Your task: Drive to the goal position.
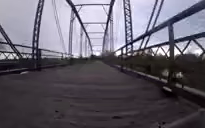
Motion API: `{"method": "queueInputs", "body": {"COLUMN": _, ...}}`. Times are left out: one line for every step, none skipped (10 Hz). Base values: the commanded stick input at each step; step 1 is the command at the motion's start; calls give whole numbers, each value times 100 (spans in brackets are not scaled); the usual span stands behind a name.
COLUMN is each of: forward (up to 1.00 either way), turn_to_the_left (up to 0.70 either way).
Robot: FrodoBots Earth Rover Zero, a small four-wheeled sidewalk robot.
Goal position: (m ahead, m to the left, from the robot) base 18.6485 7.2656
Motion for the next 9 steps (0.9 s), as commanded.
{"method": "queueInputs", "body": {"forward": 100, "turn_to_the_left": -2}}
{"method": "queueInputs", "body": {"forward": 100, "turn_to_the_left": -2}}
{"method": "queueInputs", "body": {"forward": 100, "turn_to_the_left": -2}}
{"method": "queueInputs", "body": {"forward": 100, "turn_to_the_left": -2}}
{"method": "queueInputs", "body": {"forward": 100, "turn_to_the_left": -2}}
{"method": "queueInputs", "body": {"forward": 100, "turn_to_the_left": -2}}
{"method": "queueInputs", "body": {"forward": 100, "turn_to_the_left": -2}}
{"method": "queueInputs", "body": {"forward": 100, "turn_to_the_left": -2}}
{"method": "queueInputs", "body": {"forward": 100, "turn_to_the_left": -2}}
